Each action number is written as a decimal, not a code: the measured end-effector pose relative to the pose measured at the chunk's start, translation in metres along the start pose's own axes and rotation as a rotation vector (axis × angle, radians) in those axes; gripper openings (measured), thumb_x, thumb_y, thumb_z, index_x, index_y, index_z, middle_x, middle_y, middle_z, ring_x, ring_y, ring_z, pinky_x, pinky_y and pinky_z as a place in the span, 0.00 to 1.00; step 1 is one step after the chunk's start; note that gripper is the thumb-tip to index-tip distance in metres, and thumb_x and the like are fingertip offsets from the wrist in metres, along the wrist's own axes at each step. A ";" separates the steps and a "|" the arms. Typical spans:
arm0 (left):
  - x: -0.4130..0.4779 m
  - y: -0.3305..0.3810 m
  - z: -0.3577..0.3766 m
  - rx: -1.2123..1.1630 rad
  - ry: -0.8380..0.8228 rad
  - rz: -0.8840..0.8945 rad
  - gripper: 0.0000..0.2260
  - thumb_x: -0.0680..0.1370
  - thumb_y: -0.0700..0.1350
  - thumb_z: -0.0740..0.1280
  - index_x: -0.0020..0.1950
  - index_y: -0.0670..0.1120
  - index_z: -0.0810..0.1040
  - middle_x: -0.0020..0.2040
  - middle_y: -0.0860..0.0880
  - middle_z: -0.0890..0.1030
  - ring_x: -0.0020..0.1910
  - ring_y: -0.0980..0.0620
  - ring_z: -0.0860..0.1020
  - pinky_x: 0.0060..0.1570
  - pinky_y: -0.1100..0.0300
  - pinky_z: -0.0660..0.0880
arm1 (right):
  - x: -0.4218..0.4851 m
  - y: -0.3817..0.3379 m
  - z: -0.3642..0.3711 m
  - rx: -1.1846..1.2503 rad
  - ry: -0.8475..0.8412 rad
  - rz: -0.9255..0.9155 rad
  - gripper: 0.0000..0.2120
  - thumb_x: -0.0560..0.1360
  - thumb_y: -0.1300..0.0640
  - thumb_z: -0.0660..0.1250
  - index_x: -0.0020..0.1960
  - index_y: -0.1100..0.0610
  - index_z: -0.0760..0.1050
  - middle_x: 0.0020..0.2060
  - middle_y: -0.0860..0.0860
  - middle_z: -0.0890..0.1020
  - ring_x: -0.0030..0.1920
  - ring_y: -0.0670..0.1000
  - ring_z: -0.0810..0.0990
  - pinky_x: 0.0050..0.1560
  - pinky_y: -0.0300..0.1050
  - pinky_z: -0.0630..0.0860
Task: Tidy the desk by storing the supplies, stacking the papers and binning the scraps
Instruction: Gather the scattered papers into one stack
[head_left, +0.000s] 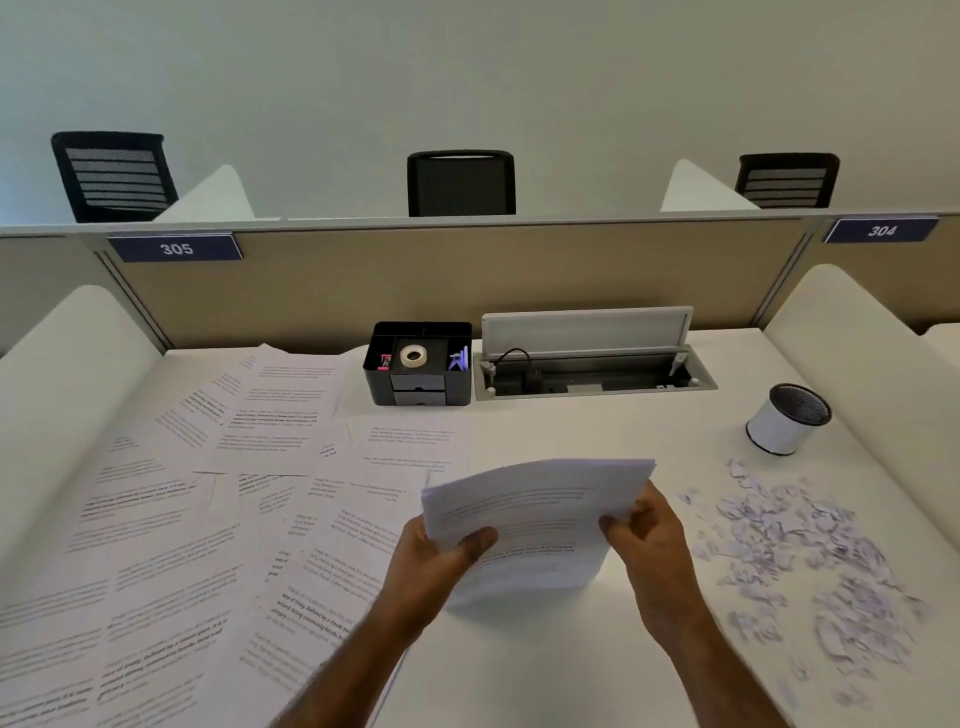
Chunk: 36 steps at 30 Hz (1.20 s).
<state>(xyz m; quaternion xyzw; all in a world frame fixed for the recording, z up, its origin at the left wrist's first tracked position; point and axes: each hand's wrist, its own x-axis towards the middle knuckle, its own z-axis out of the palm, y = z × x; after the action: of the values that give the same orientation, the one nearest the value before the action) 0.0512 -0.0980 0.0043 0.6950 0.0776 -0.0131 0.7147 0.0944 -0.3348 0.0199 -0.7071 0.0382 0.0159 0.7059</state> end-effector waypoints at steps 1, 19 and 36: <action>-0.001 -0.002 -0.001 0.001 0.000 -0.005 0.19 0.72 0.49 0.75 0.63 0.54 0.83 0.56 0.52 0.87 0.56 0.48 0.85 0.53 0.51 0.84 | 0.000 0.002 0.000 0.000 -0.015 0.007 0.20 0.75 0.75 0.63 0.58 0.54 0.77 0.48 0.50 0.85 0.49 0.48 0.83 0.51 0.43 0.81; -0.006 -0.019 0.003 0.043 0.119 -0.084 0.10 0.77 0.49 0.72 0.59 0.55 0.84 0.53 0.54 0.88 0.53 0.49 0.86 0.51 0.57 0.84 | -0.013 0.024 0.015 -0.200 -0.043 0.104 0.12 0.79 0.67 0.64 0.51 0.51 0.79 0.45 0.48 0.85 0.49 0.54 0.82 0.45 0.44 0.78; 0.003 -0.076 -0.175 1.145 0.469 -0.529 0.48 0.73 0.71 0.69 0.81 0.44 0.58 0.79 0.42 0.66 0.76 0.40 0.67 0.75 0.43 0.66 | -0.009 0.049 0.046 -0.028 -0.036 0.313 0.12 0.78 0.67 0.62 0.56 0.59 0.81 0.51 0.56 0.86 0.51 0.60 0.83 0.54 0.55 0.78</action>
<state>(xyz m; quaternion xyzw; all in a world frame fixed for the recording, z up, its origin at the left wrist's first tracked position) 0.0282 0.0740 -0.0750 0.9063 0.3792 -0.0757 0.1705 0.0835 -0.2883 -0.0279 -0.7018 0.1352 0.1388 0.6855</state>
